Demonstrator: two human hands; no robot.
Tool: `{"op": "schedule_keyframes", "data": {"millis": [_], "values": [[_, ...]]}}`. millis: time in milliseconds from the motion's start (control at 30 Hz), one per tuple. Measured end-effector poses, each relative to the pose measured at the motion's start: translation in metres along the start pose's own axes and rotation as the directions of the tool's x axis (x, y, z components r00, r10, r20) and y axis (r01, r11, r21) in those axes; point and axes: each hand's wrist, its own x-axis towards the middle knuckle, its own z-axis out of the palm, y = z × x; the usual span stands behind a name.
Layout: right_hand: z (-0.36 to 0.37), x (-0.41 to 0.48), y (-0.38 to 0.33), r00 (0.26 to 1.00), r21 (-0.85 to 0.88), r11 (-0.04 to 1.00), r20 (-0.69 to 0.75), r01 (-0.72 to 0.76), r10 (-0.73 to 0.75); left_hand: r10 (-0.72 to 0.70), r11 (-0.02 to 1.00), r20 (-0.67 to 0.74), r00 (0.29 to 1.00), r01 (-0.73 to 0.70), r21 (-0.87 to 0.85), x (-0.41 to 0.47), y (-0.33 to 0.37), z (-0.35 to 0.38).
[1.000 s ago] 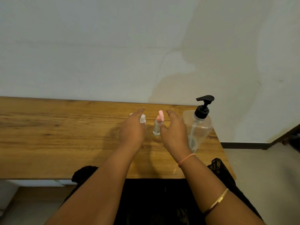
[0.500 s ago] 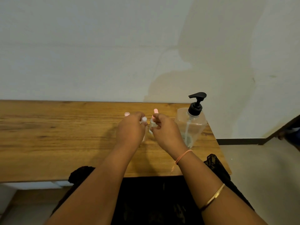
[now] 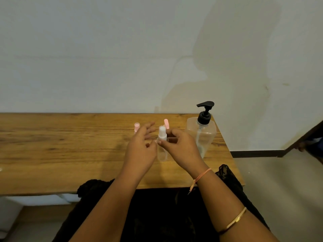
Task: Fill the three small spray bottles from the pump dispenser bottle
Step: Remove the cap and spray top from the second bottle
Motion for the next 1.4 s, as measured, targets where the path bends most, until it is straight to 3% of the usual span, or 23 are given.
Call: {"op": "schedule_keyframes", "data": {"millis": [167, 333, 467, 700, 900, 1133, 1300, 1400], "values": [[-0.002, 0.003, -0.001, 1.0, 0.135, 0.991, -0.017, -0.004, 0.007, -0.174, 0.984, 0.178, 0.969, 0.165, 0.064, 0.005, -0.007, 0.002], [0.008, 0.009, 0.002, 0.997, 0.286, 0.958, -0.065, -0.017, 0.037, -0.092, 0.976, 0.046, 0.995, 0.081, 0.204, 0.016, -0.006, 0.011], [0.017, 0.016, 0.004, 0.976, 0.246, 0.969, -0.212, 0.008, 0.046, -0.061, 0.957, -0.008, 0.998, 0.06, 0.285, 0.019, -0.004, 0.015], [0.017, 0.018, -0.003, 0.968, 0.163, 0.985, -0.251, 0.057, -0.015, -0.07, 0.98, 0.049, 0.996, 0.06, 0.188, 0.019, -0.002, 0.012], [0.008, 0.016, -0.004, 0.987, 0.158, 0.984, -0.146, 0.086, -0.063, -0.139, 0.989, 0.157, 0.978, 0.144, -0.017, 0.019, 0.001, 0.007], [0.003, 0.013, -0.004, 0.999, 0.374, 0.927, 0.033, -0.011, -0.001, -0.15, 0.986, 0.144, 0.978, 0.138, 0.088, 0.02, -0.002, 0.009], [0.01, 0.016, 0.0, 0.983, 0.261, 0.959, -0.171, 0.108, -0.064, -0.158, 0.982, 0.15, 0.976, 0.139, 0.13, 0.021, -0.001, 0.011], [0.008, 0.019, 0.001, 0.984, 0.307, 0.944, -0.166, 0.119, -0.07, -0.159, 0.984, 0.154, 0.975, 0.144, 0.104, 0.022, -0.001, 0.01]]}}
